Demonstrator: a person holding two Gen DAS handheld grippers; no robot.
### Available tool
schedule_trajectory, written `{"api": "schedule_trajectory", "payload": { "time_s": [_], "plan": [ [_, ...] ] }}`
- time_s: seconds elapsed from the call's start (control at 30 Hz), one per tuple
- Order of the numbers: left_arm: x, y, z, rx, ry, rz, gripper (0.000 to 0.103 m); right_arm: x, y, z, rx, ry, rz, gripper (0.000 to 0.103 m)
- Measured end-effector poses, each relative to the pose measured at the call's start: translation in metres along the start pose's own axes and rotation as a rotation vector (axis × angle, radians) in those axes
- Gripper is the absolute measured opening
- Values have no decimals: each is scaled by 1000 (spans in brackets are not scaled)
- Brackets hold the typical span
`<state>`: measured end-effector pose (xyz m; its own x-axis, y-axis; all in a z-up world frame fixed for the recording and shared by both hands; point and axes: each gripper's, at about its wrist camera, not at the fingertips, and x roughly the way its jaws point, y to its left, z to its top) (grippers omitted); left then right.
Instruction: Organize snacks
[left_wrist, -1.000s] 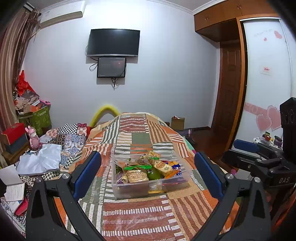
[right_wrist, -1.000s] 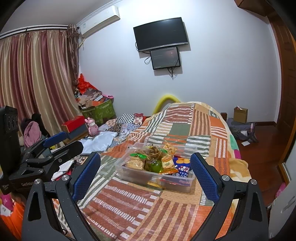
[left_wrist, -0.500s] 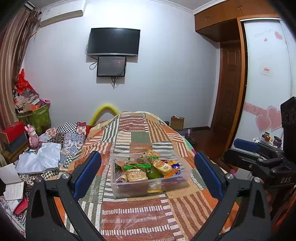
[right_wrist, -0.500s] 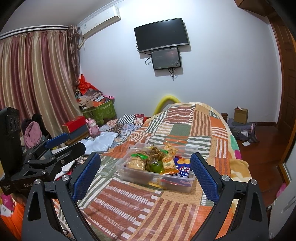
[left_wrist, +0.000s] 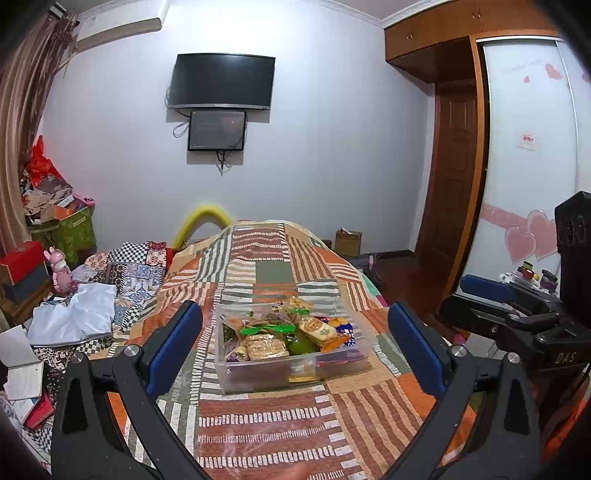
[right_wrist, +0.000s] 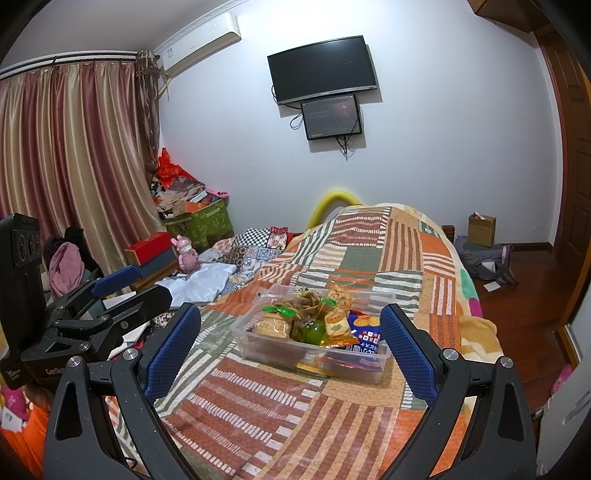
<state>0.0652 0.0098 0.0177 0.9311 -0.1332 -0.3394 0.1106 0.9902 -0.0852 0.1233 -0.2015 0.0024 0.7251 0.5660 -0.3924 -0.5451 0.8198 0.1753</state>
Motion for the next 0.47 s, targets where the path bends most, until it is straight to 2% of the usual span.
{"api": "schedule_trajectory", "payload": {
  "time_s": [0.47],
  "plan": [
    [2, -1, -3, -5, 3, 14, 102, 0, 2, 2, 5, 2, -1, 97]
  ]
}}
